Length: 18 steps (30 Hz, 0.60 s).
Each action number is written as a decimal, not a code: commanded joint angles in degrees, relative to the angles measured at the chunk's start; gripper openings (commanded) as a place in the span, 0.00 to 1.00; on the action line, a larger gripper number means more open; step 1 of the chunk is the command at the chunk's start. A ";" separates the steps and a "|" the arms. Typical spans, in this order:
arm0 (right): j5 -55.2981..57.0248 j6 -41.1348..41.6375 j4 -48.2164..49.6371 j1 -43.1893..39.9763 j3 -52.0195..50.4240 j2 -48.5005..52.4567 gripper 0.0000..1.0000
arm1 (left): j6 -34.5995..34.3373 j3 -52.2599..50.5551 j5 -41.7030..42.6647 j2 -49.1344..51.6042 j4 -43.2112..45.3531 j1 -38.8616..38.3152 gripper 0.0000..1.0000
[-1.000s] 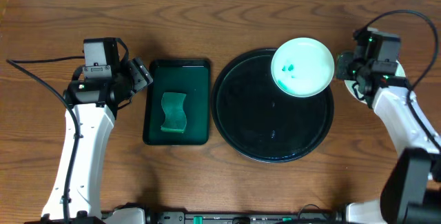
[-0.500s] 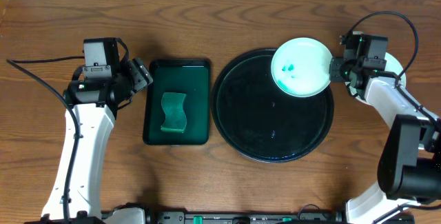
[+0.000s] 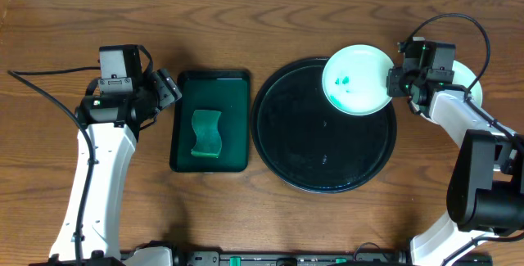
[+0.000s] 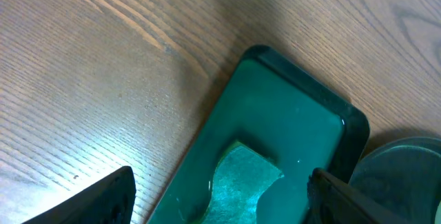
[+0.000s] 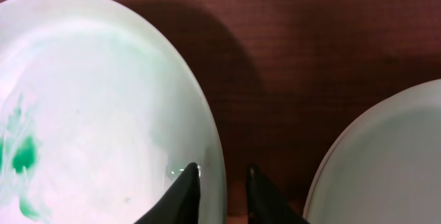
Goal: Clean dirty plates on tray and stack at the side
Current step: 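Grip the stained white plate's right rim with the right gripper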
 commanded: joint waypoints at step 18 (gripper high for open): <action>-4.37 5.99 -3.63 0.70 1.01 -1.16 0.01 | -0.24 0.50 -0.35 0.07 -0.04 0.20 0.80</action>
